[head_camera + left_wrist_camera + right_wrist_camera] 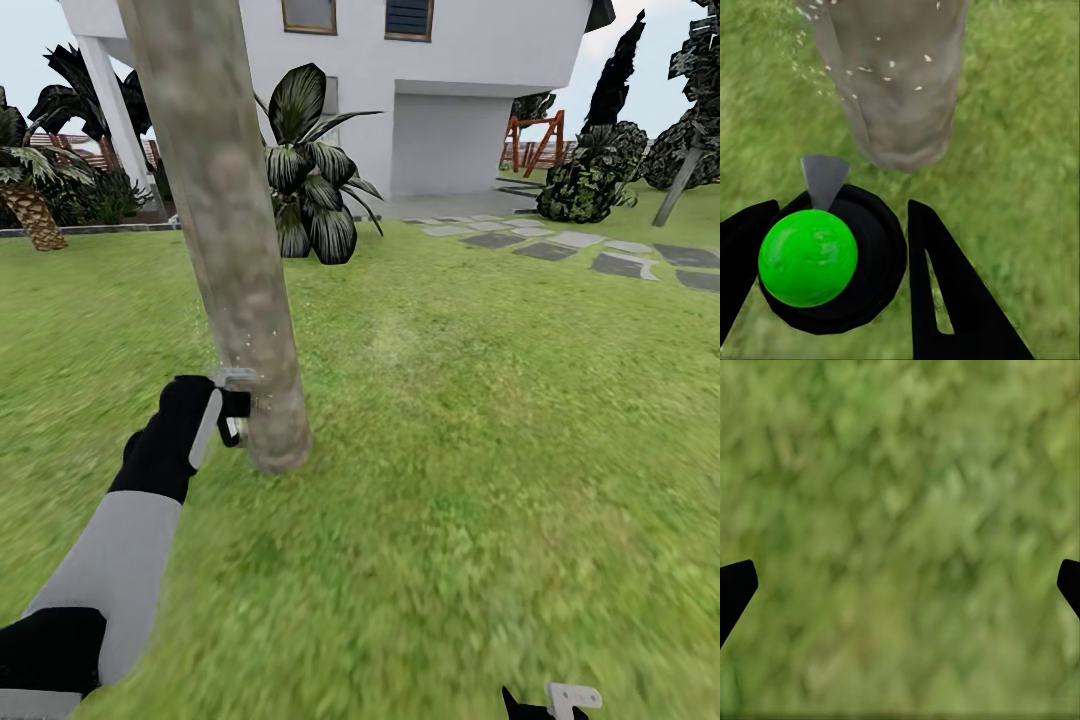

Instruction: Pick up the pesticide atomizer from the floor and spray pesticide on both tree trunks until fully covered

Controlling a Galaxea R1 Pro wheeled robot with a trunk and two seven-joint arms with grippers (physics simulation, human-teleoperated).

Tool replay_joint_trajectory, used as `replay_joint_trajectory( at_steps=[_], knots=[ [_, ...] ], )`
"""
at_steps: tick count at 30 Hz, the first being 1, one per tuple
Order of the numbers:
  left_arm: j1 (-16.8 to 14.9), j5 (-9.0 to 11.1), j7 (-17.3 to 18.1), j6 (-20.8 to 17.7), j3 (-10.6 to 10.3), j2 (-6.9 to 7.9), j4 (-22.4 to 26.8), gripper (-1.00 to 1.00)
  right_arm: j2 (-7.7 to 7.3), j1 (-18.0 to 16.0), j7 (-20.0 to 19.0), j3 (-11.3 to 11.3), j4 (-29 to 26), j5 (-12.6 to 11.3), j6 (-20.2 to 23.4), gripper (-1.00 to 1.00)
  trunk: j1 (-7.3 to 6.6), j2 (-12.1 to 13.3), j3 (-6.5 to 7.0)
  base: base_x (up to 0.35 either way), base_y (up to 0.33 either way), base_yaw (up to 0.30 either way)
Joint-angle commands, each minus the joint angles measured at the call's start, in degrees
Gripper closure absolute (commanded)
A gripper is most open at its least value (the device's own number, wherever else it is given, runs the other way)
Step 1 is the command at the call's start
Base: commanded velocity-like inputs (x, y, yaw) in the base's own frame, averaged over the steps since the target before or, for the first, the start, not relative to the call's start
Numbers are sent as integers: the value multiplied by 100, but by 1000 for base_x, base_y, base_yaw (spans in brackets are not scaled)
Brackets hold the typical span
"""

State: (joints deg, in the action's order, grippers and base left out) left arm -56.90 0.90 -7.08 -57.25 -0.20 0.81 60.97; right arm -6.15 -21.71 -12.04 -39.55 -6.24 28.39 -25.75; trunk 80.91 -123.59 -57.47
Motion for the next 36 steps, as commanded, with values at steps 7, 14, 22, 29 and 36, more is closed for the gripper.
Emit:
replay_joint_trajectory(
  at_steps=[7,14,22,29,36],
  knots=[
    [-12,41,-39,-1,-45,-6,12,100,0,0,0,0,0,0,0,-100,0,0,0,0,0,0],
    [-138,-105,-68,-14,-3,95,13,100,0,0,0,0,0,0,0,-100,0,0,0,0,0,0],
    [-214,-29,2,-21,-168,185,-46,100,0,0,0,0,0,0,0,-100,0,0,0,0,0,0],
    [-262,-27,55,-29,-385,51,-53,100,3,0,0,6,5,0,0,-100,0,0,0,0,0,0],
    [-332,-45,888,27,-366,871,-393,100,5,0,0,4,9,0,0,-100,0,0,0,0,0,0]
  ],
)
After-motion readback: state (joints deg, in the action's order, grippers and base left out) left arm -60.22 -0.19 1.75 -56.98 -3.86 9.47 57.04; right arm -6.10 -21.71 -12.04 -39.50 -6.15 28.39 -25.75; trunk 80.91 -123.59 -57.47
